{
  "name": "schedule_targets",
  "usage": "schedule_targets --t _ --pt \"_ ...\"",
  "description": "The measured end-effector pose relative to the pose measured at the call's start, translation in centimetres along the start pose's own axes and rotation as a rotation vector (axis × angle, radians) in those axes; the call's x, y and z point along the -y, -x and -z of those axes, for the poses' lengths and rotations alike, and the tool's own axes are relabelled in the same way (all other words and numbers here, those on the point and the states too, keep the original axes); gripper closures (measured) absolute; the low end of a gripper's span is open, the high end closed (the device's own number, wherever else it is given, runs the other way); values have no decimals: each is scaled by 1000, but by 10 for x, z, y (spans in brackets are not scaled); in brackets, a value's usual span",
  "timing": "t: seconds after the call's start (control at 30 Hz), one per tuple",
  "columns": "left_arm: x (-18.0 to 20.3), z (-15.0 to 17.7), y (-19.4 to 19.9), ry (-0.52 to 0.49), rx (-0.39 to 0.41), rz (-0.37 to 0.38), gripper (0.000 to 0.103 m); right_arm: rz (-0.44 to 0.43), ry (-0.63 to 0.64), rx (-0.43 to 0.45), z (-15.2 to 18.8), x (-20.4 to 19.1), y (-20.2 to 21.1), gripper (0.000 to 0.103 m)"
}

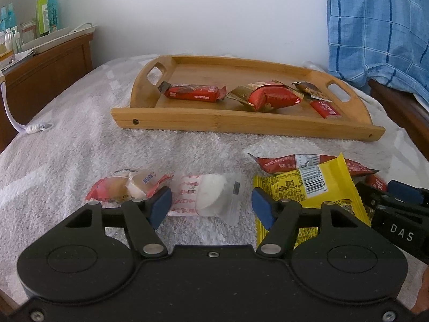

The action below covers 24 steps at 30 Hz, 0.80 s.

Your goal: Organize snacks

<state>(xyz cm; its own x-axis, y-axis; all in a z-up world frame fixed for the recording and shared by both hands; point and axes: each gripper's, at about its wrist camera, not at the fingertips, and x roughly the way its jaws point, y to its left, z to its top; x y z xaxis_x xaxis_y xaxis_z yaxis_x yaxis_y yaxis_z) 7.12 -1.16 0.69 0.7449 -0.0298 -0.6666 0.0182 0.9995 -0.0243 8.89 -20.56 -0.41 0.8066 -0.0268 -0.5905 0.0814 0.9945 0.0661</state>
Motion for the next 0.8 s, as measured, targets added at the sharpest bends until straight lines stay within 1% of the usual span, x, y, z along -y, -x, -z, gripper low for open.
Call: schedule_targets --t 0.1,0.2,0.3,0.37,0.4,0.43,0.57,0.7,0.77,0.8 --pt "0 0 -1 -3 0 1 42 7 9 0 1 -2 -1 36" --pt "-2 -1 -1 3 -2 2 47 37 49 2 3 -9 -4 34" --pt "-3 -2 -1 7 -1 3 51 53 64 14 4 -12 -6 34" --pt "-4 -2 0 4 2 -1 56 53 50 18 3 -11 -6 37" --pt "-4 -2 1 1 3 -4 59 54 37 22 3 -10 -6 42" --pt "-4 -3 2 -1 7 -6 62 54 28 25 3 -10 -5 44" --pt "-4 -6 6 6 14 -11 68 53 12 38 3 -9 -3 48" --pt "-5 -10 9 7 21 -10 70 47 -3 50 3 -8 -1 53" --pt "-5 -11 10 8 25 -13 71 48 -4 60 3 -8 1 56" --pt "-5 -11 11 8 27 -14 72 54 0 64 2 -8 1 59"
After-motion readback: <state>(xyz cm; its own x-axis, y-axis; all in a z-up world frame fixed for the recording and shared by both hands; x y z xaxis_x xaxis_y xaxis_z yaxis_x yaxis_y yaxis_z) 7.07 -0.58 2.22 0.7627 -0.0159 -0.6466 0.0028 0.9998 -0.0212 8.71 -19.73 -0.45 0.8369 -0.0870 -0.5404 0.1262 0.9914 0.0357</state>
